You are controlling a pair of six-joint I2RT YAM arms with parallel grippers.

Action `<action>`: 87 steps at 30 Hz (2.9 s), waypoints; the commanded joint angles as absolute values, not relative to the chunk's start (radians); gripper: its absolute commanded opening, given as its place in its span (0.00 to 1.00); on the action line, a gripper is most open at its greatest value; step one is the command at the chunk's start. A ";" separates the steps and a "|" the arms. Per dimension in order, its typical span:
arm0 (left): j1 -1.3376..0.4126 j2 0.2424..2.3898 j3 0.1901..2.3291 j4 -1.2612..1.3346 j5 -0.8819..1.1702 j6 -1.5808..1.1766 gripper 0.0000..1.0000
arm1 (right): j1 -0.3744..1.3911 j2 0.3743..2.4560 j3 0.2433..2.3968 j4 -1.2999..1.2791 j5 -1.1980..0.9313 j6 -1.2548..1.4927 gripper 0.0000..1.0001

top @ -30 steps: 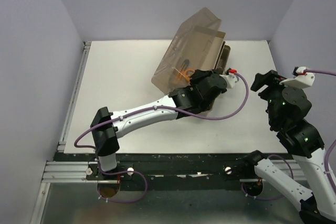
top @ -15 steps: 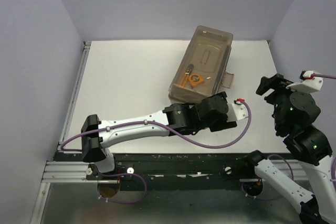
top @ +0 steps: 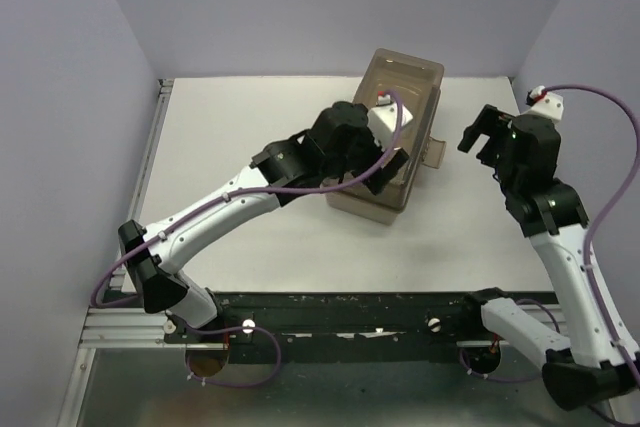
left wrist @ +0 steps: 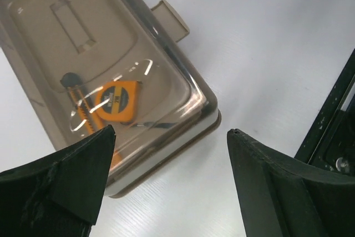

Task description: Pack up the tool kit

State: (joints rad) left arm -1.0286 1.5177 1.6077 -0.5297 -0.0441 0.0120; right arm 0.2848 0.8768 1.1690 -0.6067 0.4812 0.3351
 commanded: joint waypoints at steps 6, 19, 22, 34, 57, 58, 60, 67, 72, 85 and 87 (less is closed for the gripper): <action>-0.792 1.704 1.891 -0.659 0.111 -0.107 0.99 | -0.125 1.057 0.987 -0.385 -0.176 0.509 1.00; -0.589 1.985 2.068 -0.666 0.132 -0.138 0.99 | -0.313 1.230 0.786 -0.180 -0.406 0.603 0.93; -0.583 2.022 2.083 -0.657 0.178 -0.120 0.99 | -0.313 1.226 0.759 -0.161 -0.419 0.594 0.92; -0.583 2.146 2.166 -0.676 0.181 -0.048 0.70 | -0.311 1.172 0.700 -0.175 -0.373 0.572 0.90; -0.583 1.652 1.326 -0.555 0.107 -0.009 0.26 | -0.310 1.052 0.640 -0.189 -0.344 0.555 0.87; -0.583 1.616 1.297 -0.555 0.094 -0.009 0.26 | -0.308 1.051 0.637 -0.184 -0.344 0.558 0.86; -0.583 1.556 1.238 -0.554 0.077 -0.012 0.26 | -0.302 1.048 0.626 -0.172 -0.344 0.561 0.87; -0.581 1.398 1.281 -0.560 0.060 -0.046 0.58 | -0.291 1.127 0.630 -0.117 -0.397 0.598 0.87; -0.583 1.437 1.472 -0.529 0.077 -0.089 0.81 | -0.291 1.124 0.627 -0.087 -0.413 0.621 0.87; -0.578 2.083 2.244 -0.782 0.192 -0.046 0.94 | -0.291 1.089 0.606 -0.109 -0.408 0.598 0.87; -0.578 2.137 2.292 -0.805 0.193 -0.041 0.94 | -0.291 1.083 0.604 -0.113 -0.405 0.592 0.87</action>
